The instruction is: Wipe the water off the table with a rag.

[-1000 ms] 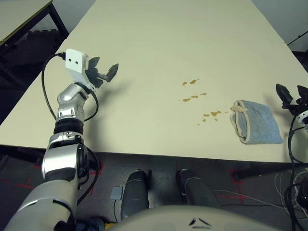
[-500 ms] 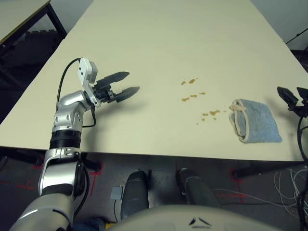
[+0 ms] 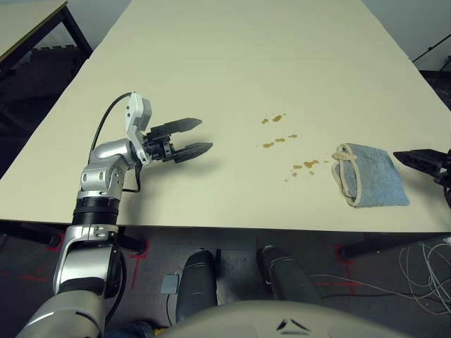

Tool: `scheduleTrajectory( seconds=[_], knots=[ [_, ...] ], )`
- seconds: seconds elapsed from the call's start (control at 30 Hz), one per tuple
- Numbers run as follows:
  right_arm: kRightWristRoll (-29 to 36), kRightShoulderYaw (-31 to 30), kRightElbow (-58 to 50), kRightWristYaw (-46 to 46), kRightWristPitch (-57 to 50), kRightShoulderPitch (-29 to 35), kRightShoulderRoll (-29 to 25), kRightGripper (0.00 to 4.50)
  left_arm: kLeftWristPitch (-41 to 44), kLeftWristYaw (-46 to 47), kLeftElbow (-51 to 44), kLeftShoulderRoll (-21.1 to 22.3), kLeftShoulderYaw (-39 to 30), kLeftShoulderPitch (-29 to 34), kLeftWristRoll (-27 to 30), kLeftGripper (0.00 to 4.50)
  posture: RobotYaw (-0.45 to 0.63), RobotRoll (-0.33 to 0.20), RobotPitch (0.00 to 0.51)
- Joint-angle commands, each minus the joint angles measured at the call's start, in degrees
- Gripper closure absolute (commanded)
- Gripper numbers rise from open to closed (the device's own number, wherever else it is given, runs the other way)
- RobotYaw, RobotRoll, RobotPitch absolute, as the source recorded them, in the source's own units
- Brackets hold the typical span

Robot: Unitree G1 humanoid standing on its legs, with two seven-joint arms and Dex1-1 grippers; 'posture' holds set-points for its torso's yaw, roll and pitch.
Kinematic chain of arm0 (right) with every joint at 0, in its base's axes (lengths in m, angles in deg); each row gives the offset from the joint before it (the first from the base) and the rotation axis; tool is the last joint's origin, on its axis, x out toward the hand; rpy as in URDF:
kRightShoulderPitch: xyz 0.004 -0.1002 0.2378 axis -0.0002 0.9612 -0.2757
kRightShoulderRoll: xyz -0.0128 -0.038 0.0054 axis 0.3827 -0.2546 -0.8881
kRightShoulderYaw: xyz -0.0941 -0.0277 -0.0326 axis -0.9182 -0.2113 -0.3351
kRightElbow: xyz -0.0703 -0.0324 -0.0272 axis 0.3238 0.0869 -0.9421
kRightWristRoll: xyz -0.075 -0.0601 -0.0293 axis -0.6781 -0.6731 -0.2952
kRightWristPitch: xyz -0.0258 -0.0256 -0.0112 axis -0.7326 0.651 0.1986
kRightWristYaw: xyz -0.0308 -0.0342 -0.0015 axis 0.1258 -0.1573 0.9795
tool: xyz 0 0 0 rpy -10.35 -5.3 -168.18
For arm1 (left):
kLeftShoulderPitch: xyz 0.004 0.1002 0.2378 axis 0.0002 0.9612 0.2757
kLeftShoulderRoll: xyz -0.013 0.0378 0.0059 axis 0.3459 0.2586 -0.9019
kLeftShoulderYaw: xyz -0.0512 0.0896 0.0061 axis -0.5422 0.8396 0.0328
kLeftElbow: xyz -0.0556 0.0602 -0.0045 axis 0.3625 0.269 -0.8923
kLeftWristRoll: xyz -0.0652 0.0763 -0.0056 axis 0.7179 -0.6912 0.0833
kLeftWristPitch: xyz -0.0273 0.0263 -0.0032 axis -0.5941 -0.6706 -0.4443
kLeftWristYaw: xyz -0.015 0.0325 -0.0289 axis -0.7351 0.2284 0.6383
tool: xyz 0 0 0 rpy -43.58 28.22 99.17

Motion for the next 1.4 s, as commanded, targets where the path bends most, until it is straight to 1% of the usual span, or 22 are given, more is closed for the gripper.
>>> scheduleTrajectory(
  seconds=[0.03,0.33,0.67,0.87,1.0,1.03,1.1,1.33,1.4],
  knots=[
    [-0.68,-2.47,-1.84,0.35,-1.25,1.27,0.28,0.06,-0.64,0.48,-1.81,-0.02,1.38,1.18,-0.94,0.00,-0.27,0.000,0.124],
    [-2.10,-5.49,-2.48,0.38,-0.71,1.91,2.22,0.06,-0.61,1.25,-2.34,0.09,1.93,0.91,-0.79,0.00,-0.26,0.000,0.116],
    [-1.56,-8.70,-9.94,-1.15,-3.10,4.45,6.65,0.06,-1.06,1.63,-2.37,0.16,2.20,0.94,-0.92,0.00,-0.26,0.000,0.114],
    [-3.38,-10.09,-9.11,-2.35,-1.27,4.81,8.74,0.06,-1.72,1.86,-1.78,0.12,2.42,0.73,-1.12,0.00,-0.25,0.000,0.107],
    [-4.15,-10.21,-8.27,-3.35,-0.62,4.81,9.10,0.06,-2.09,1.96,-1.61,0.05,2.50,0.82,-1.24,0.00,-0.25,0.000,0.107],
    [-4.38,-10.01,-8.11,-4.05,-0.45,4.73,9.20,0.22,-2.23,1.97,-1.53,0.01,2.53,0.88,-1.29,0.00,-0.25,0.000,0.107],
    [-4.59,-9.73,-7.97,-4.82,-0.39,4.62,9.20,0.71,-2.47,2.01,-1.44,-0.07,2.60,1.00,-1.42,0.00,-0.26,0.000,0.108],
    [-4.61,-9.01,-8.08,-5.42,0.50,4.20,8.94,3.22,-3.00,1.90,-0.83,-0.16,2.78,0.92,-1.84,0.00,-0.26,0.000,0.113],
    [-4.51,-8.54,-8.20,-5.82,0.97,3.88,9.07,4.01,-3.10,1.85,-0.59,-0.12,2.77,0.83,-1.91,0.00,-0.26,0.000,0.114]
  ],
)
